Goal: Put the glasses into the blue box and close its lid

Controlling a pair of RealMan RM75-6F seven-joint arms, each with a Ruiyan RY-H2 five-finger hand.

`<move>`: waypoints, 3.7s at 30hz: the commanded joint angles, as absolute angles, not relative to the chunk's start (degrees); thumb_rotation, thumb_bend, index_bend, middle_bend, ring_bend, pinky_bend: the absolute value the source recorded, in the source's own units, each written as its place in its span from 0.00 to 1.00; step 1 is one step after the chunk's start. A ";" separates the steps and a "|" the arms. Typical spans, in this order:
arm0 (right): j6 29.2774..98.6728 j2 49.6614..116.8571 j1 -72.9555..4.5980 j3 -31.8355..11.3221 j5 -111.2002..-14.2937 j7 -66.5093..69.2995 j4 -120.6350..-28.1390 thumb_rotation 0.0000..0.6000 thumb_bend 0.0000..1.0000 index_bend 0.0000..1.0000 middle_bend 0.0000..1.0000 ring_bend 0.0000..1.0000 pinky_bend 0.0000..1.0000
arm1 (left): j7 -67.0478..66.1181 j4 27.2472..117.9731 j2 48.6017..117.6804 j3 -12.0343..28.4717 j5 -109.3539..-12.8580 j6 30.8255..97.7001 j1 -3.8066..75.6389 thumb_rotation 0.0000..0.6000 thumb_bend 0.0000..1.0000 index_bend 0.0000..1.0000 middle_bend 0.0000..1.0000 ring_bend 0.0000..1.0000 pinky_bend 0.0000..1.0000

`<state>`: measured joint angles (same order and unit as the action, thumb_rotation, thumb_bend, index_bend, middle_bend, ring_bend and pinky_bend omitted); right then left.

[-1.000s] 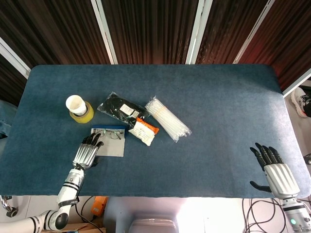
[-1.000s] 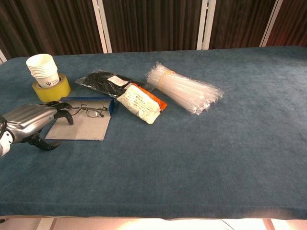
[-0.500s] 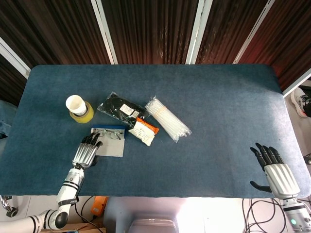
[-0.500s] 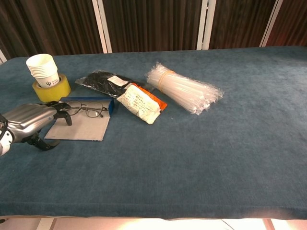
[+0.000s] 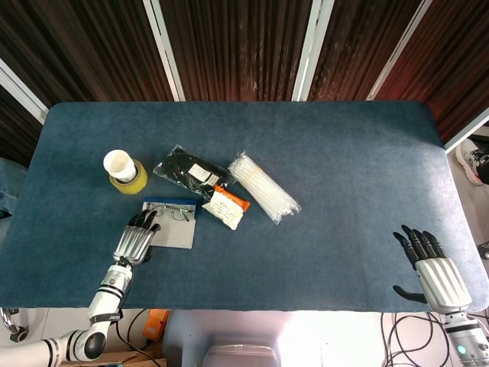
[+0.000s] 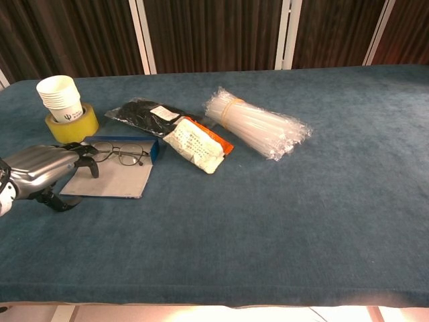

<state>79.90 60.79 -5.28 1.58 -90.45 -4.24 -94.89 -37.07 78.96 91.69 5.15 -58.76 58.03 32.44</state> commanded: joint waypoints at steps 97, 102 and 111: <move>78.54 61.38 -5.83 2.24 -90.69 -5.92 -95.50 1.00 0.27 0.00 0.00 0.00 0.00 | -1.27 76.95 88.09 12.06 -61.64 55.44 30.45 0.83 0.53 0.65 0.17 0.04 0.19; 78.32 61.23 -5.87 2.16 -90.28 -5.94 -95.54 1.00 0.27 0.00 0.00 0.00 0.00 | -1.86 74.84 88.75 12.74 -59.24 53.77 31.28 0.83 0.46 0.64 0.17 0.04 0.19; 78.21 60.98 -5.87 2.11 -89.96 -5.99 -95.76 1.00 0.27 0.00 0.00 0.00 0.00 | 0.71 70.83 90.83 14.19 -56.90 51.09 32.38 0.81 0.43 0.54 0.17 0.06 0.21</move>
